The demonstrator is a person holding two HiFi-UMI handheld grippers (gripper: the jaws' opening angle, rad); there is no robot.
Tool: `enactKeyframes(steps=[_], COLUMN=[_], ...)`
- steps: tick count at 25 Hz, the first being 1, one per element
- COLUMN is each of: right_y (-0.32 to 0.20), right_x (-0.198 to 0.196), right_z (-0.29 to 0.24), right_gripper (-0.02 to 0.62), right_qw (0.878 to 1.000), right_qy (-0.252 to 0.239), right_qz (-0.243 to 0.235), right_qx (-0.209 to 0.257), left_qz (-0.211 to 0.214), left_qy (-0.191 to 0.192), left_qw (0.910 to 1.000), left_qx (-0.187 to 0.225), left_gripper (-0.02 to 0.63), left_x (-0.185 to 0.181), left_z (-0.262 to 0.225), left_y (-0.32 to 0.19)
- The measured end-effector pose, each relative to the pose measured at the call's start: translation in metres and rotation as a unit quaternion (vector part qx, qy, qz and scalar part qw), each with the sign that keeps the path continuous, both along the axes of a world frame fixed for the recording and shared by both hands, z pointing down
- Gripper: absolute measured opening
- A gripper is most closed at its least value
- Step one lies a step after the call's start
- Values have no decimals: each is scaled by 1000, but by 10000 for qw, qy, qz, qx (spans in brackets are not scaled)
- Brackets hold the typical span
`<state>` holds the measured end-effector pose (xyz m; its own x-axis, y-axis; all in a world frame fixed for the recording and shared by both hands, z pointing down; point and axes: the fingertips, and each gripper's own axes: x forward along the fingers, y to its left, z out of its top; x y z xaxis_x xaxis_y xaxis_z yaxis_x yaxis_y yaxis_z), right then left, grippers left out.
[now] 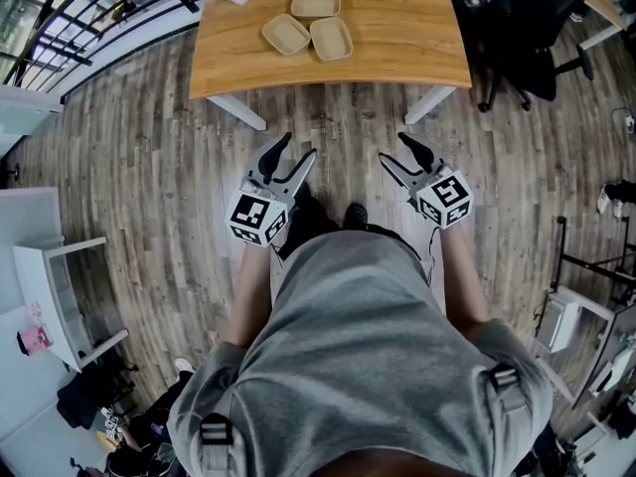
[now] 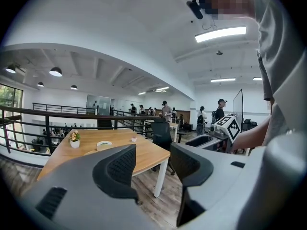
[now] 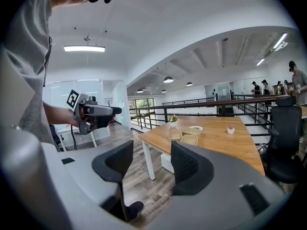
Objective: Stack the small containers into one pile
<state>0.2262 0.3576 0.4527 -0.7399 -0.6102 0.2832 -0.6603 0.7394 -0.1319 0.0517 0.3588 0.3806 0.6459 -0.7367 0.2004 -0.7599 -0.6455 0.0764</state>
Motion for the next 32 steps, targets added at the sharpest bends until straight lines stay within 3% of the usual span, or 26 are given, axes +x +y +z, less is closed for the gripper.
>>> enactKeyframes(steps=[9, 16, 32], right_y=[-4, -24, -74], right_x=[8, 8, -24], right_z=[6, 11, 8], right_gripper=[241, 236, 225], right_qw=[10000, 9998, 9994], right_qy=[51, 174, 325], right_qz=[49, -1, -142], right_qx=[-40, -73, -32], left_qz=[6, 30, -70], left_qy=[-13, 76, 157], left_qw=[10000, 10000, 9998], left_qx=[-47, 1, -136], left_gripper=[227, 227, 227], left_x=[6, 9, -23], left_z=[9, 10, 21], left_y=[3, -25, -70])
